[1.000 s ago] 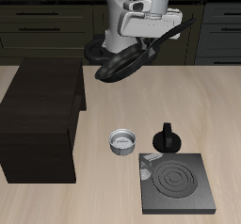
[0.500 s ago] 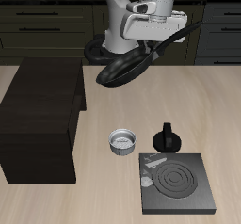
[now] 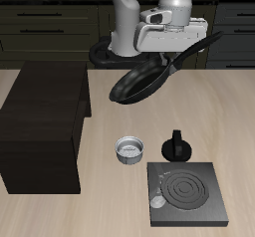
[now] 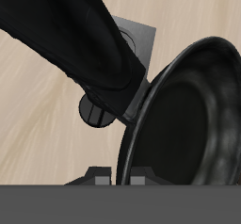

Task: Place the frypan on the stove

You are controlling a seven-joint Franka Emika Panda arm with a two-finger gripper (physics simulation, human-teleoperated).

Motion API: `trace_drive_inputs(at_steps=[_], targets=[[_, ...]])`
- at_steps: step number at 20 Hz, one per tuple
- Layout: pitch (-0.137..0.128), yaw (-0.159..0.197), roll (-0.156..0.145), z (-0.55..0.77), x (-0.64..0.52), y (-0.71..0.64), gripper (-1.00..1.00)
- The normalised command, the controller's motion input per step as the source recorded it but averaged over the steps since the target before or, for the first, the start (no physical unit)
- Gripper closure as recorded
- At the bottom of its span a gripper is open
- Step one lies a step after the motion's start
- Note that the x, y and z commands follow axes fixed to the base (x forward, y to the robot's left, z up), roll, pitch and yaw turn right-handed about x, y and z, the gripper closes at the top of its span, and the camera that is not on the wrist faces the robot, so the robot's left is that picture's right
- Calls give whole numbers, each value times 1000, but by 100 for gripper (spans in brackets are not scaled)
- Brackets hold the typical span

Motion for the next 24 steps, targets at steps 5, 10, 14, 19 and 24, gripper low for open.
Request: trace_drive_inputs(at_steps=[5,10,14,19,24], targets=[[-19,33,32,43,187,211,100],[5,16,15,2,229,308,100],[2,-3,12,-18,169,287,100],[-26,31,3,33,102,220,100],[-2,18,-54,-31,127,-13,100]])
